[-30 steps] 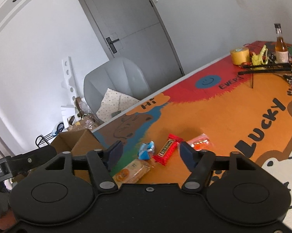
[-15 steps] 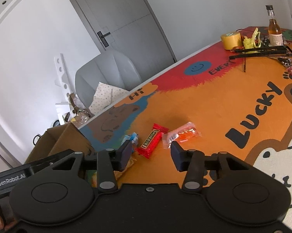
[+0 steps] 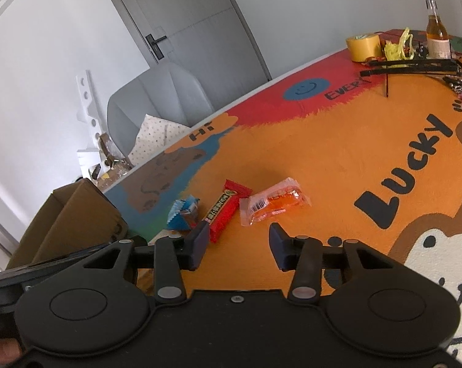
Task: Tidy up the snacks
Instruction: 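Return both grippers to the snacks on the mat, then grasp the round pastry with the left gripper while the right grasps the orange candy pack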
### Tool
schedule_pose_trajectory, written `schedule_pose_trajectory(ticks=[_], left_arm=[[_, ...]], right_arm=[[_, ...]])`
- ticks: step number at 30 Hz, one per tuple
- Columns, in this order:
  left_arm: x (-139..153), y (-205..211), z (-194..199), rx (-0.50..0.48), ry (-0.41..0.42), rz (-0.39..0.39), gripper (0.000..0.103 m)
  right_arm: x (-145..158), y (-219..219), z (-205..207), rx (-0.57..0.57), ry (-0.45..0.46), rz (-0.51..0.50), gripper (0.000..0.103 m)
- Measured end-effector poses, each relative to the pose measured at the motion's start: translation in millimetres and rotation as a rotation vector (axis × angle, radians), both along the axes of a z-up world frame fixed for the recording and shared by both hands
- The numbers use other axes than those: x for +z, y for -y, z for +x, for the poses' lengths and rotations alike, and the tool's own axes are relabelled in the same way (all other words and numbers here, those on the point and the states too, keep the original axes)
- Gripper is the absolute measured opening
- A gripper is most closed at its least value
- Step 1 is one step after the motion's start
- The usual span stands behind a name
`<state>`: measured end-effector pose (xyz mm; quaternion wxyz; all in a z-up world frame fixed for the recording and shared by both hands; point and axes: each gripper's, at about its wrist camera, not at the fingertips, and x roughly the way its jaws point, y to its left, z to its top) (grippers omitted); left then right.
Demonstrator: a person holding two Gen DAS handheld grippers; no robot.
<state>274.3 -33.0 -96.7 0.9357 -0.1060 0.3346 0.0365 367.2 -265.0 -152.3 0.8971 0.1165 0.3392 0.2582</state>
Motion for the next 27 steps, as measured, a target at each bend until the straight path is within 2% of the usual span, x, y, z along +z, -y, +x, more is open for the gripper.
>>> schedule_pose_trajectory(ticks=[8,11,12,14,15,17,27], left_arm=[[-24.5,-2.6,16.8,0.005,-0.085,-0.005,0.065],[-27.5,1.0,17.1,-0.002,-0.086,0.008,0.063],[-27.8,2.7,17.3,-0.004,-0.087,0.015,0.059],[-27.1,4.0,18.2,0.002,-0.091,0.024,0.036],[-26.3,2.9,18.6,0.003,-0.091,0.014,0.034],[-24.9,-1.8,18.2,0.007,-0.086,-0.037,0.034],[0.9,-8.5,10.1,0.015,0.016,-0.073,0.034]], right_arm=[[-10.9,-2.1,9.9,0.000,-0.022,-0.016,0.045],[-12.8,-1.9,12.9,-0.003,-0.024,-0.019,0.045],[-13.6,-2.2,14.4,-0.005,-0.026,-0.022,0.045],[-14.3,-3.5,17.4,-0.009,-0.029,-0.025,0.045],[-14.5,-4.3,18.5,-0.009,-0.028,-0.027,0.045],[-14.8,-6.9,21.5,-0.011,-0.026,-0.032,0.045],[-13.7,-19.2,42.2,-0.056,-0.022,-0.084,0.050]])
